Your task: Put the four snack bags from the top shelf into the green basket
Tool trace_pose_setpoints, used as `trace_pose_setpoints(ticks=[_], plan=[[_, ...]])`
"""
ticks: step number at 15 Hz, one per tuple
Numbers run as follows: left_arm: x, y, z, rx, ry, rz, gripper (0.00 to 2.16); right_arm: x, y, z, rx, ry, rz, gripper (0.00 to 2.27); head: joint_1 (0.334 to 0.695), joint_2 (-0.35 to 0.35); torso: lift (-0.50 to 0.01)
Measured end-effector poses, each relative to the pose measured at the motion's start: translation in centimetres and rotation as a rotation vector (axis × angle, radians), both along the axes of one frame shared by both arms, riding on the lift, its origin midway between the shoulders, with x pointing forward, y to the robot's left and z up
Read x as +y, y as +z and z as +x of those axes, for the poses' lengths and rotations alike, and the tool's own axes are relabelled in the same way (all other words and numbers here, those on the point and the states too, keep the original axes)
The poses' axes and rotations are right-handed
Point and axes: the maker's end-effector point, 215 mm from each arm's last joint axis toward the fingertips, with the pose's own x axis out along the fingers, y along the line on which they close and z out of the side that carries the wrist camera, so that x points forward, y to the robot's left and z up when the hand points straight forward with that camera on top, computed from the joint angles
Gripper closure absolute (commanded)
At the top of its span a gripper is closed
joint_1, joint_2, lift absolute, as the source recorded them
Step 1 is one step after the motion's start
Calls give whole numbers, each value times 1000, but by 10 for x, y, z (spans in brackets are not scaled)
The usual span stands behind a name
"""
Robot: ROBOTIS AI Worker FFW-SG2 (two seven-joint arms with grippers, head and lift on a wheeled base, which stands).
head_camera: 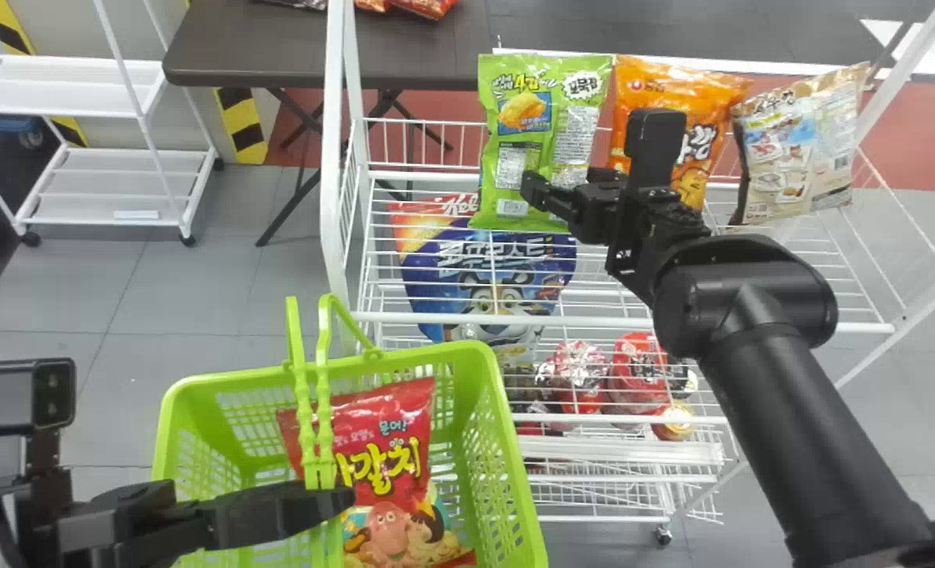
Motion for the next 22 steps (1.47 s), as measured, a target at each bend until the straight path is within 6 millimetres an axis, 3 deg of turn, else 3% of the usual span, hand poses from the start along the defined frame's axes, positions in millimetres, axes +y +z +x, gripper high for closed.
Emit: trace_pose_setpoints(ticks=[1, 6, 10, 14, 16, 20, 22], plan=[[0, -1, 0, 3, 1, 0, 2148, 2, -2, -1, 4, 3, 3, 2233, 695, -23, -4], [4, -4, -3, 13, 11, 3, 2148, 6, -1, -18, 8, 8, 26, 2250, 695, -12, -4], [8, -4, -3, 13, 19, 7, 2148, 3, 34, -56, -4, 21, 105, 2250, 695, -12, -4], [9, -3, -2, 10, 23, 8, 2148, 20, 55, -143, 94, 86, 169, 2250, 695, 7, -4], [9, -2, 0, 5, 22, 8, 2148, 42, 50, -195, 188, 151, 181, 2250, 695, 36, -4], [6, 0, 3, -5, 16, 8, 2148, 88, 22, -310, 470, 308, 178, 2250, 695, 126, -4], [5, 1, 4, -9, 11, 7, 2148, 107, 14, -345, 553, 378, 185, 2250, 695, 165, -4]])
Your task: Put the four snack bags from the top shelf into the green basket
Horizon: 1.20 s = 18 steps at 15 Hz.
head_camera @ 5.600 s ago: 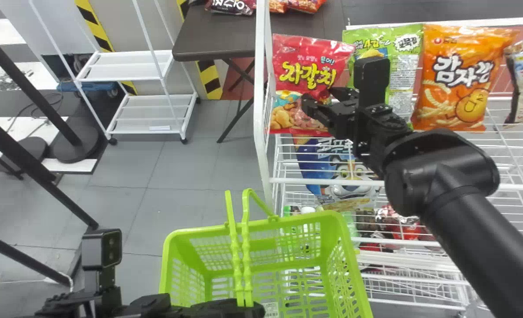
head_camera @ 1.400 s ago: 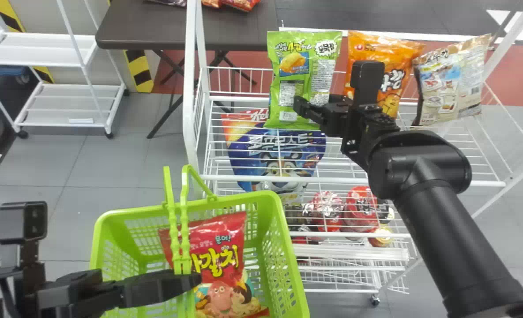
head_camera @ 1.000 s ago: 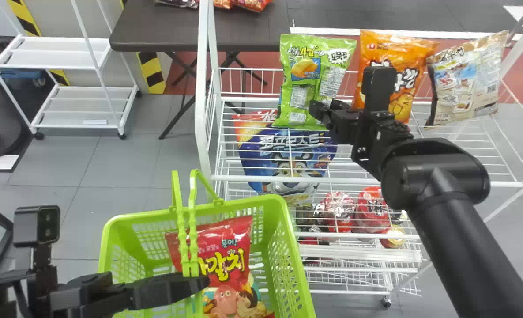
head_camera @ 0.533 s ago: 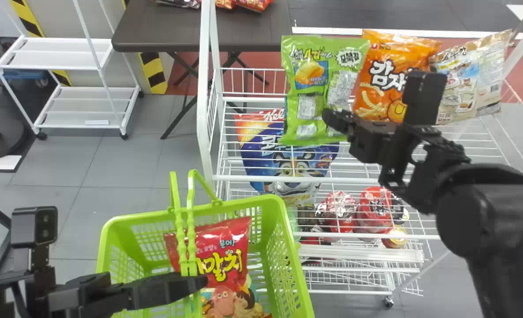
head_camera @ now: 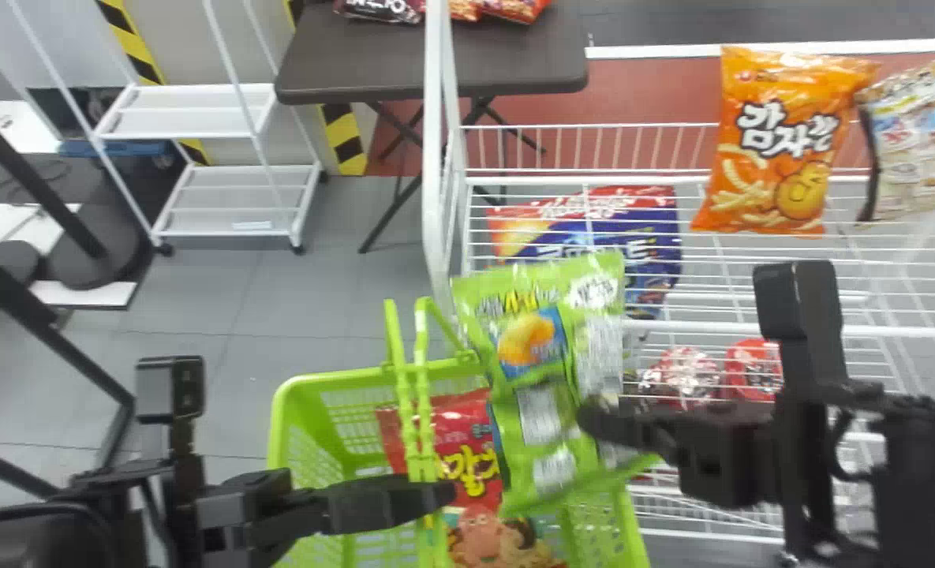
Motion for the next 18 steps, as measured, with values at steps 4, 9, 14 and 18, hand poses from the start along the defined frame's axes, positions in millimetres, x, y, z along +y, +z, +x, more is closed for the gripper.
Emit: trace_pose_setpoints(ticks=[4, 9, 14, 18], plan=[[-13, 2, -1, -4, -31, -11, 2148, 50, -22, -26, 47, 117, -16, 2250, 695, 257, -4], [-24, 7, -3, -7, -52, -22, 2148, 128, -61, -8, -19, 225, -76, 586, 695, 350, -4], [-24, 8, -2, -9, -52, -22, 2152, 124, -73, -13, 6, 258, -107, 56, 695, 350, -4], [-23, 8, -2, -10, -51, -19, 2148, 37, -37, -4, 37, 128, -84, 70, 695, 220, -4]])
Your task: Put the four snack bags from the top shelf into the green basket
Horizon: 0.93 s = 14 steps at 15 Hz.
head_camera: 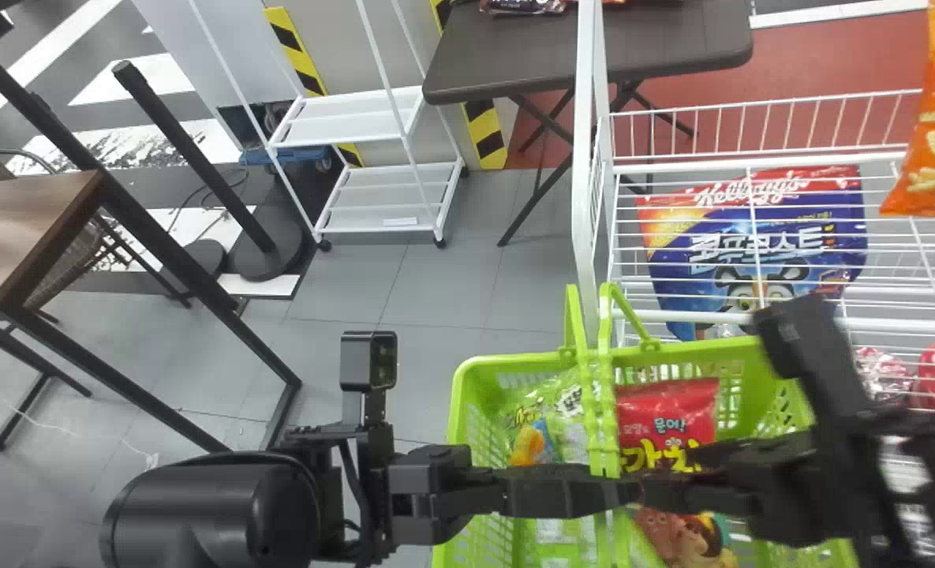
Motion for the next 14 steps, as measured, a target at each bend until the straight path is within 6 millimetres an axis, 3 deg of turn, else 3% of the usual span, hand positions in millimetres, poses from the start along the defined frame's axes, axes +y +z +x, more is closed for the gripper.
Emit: trace_pose_setpoints(ticks=[2, 5, 6, 8, 11, 14], plan=[[2, 0, 0, 1, 3, 3, 2148, -55, 27, 33, -54, -133, 48, 70, 695, 127, -4], [3, 0, -2, 1, 3, 6, 2152, -157, 72, 133, -316, -402, 55, 70, 695, -36, -4], [4, 1, -3, 1, 4, 8, 2148, -193, 82, 166, -406, -478, 37, 70, 695, -127, -4], [6, 0, -5, 3, 7, 11, 2148, -251, 87, 217, -522, -585, -15, 70, 695, -181, -4], [9, -2, -6, 10, 19, 12, 2148, -305, 77, 277, -615, -677, -79, 70, 695, -242, -4], [14, -4, -6, 18, 34, 11, 2148, -330, 61, 326, -666, -709, -140, 80, 695, -255, -4]])
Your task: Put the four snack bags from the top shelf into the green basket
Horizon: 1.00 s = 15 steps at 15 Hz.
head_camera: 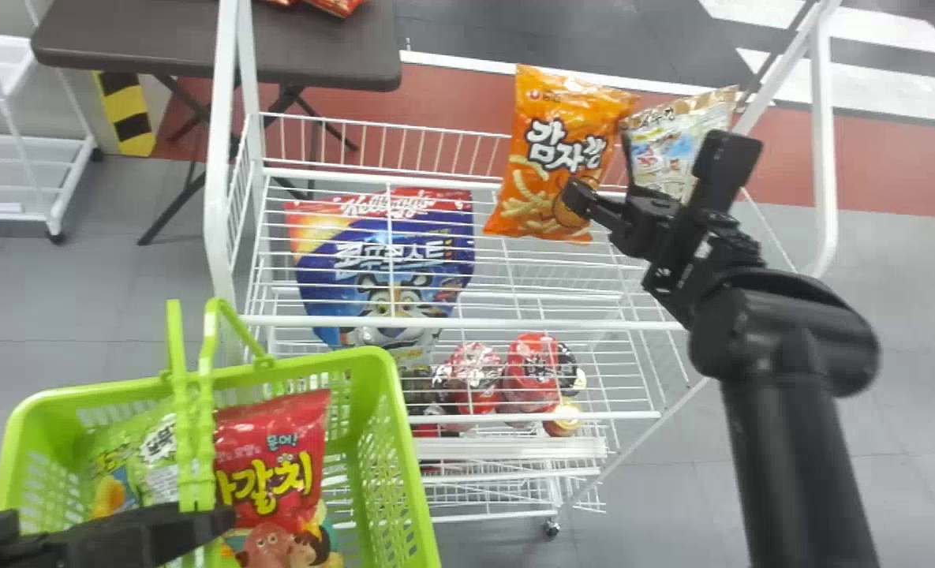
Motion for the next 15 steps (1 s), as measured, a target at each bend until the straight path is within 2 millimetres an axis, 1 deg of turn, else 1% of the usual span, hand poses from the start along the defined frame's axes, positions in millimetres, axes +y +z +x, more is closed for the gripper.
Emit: trace_pose_setpoints(ticks=[1, 2, 3, 4, 5, 6, 7, 9, 11, 13, 15], plan=[[0, -1, 0, 2, 2, 0, 2148, 0, -5, 11, -1, -1, -12, 97, 695, -252, -4], [1, -2, 0, 5, 3, -1, 2148, 3, -13, 21, 7, 3, -21, 194, 695, -248, -4], [1, -3, 0, 8, 5, -1, 2148, 9, -21, 28, 22, 16, -24, 404, 695, -242, -4], [1, -4, 0, 10, 6, -1, 2148, 16, -27, 31, 36, 37, -22, 832, 695, -227, -4], [2, -4, -1, 10, 8, 0, 2148, 24, -32, 32, 48, 64, -20, 1420, 695, -218, -4], [3, -5, -1, 11, 10, 0, 2148, 29, -35, 31, 54, 87, -18, 2094, 695, -212, -4], [3, -5, -1, 11, 12, 1, 2148, 31, -36, 31, 56, 95, -15, 2246, 695, -208, -4], [4, -5, -1, 12, 14, 1, 2148, 28, -44, 24, 71, 86, -7, 2246, 695, -209, -4], [4, -5, -1, 14, 14, 1, 2148, 27, -43, 19, 62, 84, 0, 2246, 695, -214, -4], [4, -6, -2, 16, 15, 1, 2148, 26, -35, 14, 45, 86, 6, 2246, 695, -216, -4], [5, -5, -2, 15, 16, 3, 2148, 27, -22, 7, 29, 96, 15, 2246, 695, -217, -4]])
